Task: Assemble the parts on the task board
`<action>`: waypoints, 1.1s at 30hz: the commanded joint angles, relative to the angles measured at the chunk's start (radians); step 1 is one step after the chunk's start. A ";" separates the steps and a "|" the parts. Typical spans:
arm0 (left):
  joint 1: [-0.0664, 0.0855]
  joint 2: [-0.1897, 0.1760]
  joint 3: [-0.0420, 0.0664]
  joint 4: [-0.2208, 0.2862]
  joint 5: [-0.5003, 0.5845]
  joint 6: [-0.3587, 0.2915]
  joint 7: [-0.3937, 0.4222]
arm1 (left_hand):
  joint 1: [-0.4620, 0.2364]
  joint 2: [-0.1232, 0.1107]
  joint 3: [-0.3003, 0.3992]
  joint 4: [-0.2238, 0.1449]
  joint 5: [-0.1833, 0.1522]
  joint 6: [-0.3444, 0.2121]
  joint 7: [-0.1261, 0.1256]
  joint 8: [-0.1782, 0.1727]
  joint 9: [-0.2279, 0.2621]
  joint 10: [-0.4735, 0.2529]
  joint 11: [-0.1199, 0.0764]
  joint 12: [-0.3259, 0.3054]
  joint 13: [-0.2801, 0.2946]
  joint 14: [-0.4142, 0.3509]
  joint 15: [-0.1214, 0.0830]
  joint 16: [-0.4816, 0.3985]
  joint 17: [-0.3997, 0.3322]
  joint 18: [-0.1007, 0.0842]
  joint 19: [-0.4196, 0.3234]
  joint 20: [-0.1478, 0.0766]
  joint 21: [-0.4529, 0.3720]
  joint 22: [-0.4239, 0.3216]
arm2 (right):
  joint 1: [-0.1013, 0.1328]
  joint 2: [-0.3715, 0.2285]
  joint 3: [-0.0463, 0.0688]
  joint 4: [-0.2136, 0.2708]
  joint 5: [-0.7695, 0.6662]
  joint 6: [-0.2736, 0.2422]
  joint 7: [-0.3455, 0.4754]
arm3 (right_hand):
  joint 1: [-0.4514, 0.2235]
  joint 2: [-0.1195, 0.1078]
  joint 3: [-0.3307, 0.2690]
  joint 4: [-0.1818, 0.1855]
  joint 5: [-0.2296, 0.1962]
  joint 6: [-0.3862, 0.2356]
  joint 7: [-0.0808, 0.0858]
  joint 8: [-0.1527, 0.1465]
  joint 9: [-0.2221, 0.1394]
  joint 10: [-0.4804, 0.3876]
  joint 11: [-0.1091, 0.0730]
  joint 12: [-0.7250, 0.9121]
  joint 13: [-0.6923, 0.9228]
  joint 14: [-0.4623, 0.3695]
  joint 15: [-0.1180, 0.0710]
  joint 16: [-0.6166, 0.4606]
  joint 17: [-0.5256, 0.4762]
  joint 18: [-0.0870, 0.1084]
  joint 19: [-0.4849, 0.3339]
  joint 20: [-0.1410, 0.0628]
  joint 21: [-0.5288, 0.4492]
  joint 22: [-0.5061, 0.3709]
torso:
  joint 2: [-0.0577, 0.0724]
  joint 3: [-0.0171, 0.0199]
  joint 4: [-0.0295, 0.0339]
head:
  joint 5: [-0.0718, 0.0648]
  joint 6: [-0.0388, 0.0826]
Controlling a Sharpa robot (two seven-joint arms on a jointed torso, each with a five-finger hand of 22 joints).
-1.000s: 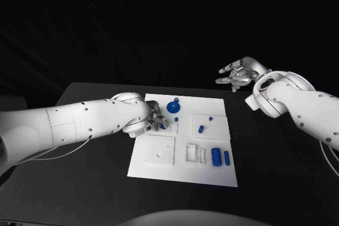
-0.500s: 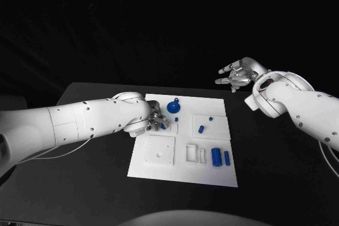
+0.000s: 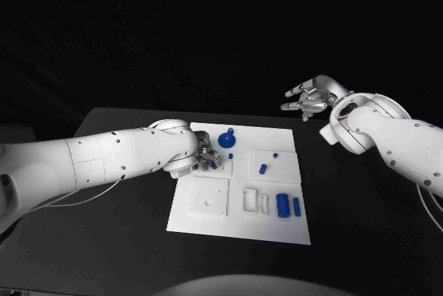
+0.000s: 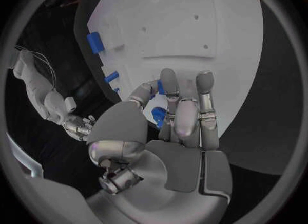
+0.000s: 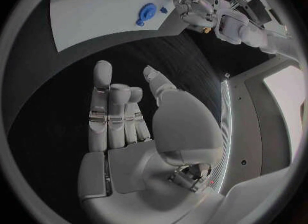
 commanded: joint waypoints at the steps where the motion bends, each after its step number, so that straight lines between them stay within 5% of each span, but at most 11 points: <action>1: -0.016 0.009 -0.010 0.002 0.006 0.066 -0.014 | 0.003 0.015 0.031 -0.029 -0.004 0.123 -0.118 0.004 0.002 0.042 -0.006 0.005 -0.001 0.005 0.004 0.005 0.001 0.007 0.001 0.007 -0.002 0.018 | 0.000 0.001 0.000 0.001 -0.014 0.016 0.002 | -0.003 0.008 0.001 -0.007 0.003 0.008 -0.002 0.003 0.000 -0.008 0.002 -0.001 -0.001 0.000 -0.001 -0.007 -0.001 0.015 0.032 0.005 0.001 -0.001 | 0.000 0.0003 0.0003 | -0.001 -0.001; 21: -0.017 0.028 -0.010 -0.007 -0.050 0.100 -0.013 | 0.018 0.012 0.022 -0.019 -0.023 0.114 -0.116 0.008 -0.012 0.041 -0.005 0.004 -0.011 0.004 0.005 0.002 -0.007 0.010 -0.001 0.011 -0.003 0.018 | 0.000 0.001 0.000 0.004 -0.015 0.022 0.002 | -0.003 0.008 0.002 -0.008 0.005 0.007 -0.002 0.003 0.000 -0.009 0.002 -0.003 -0.002 0.000 -0.001 -0.007 -0.001 0.015 0.032 0.005 0.000 -0.001 | 0.001 -0.0007 0.0000 | -0.004 -0.003; 33: -0.024 0.038 -0.010 -0.016 -0.062 0.073 -0.004 | 0.034 0.017 -0.004 0.005 -0.118 0.115 -0.118 0.012 -0.020 0.041 -0.004 0.006 -0.012 0.003 0.005 0.000 -0.011 0.010 0.001 0.012 -0.009 0.017 | 0.000 0.002 0.000 0.005 -0.015 0.023 0.003 | -0.003 0.008 0.002 -0.008 0.005 0.007 -0.002 0.003 0.000 -0.009 0.002 -0.003 -0.002 0.000 -0.001 -0.007 -0.001 0.015 0.032 0.005 0.000 -0.001 | 0.000 -0.0001 0.0001 | -0.006 -0.004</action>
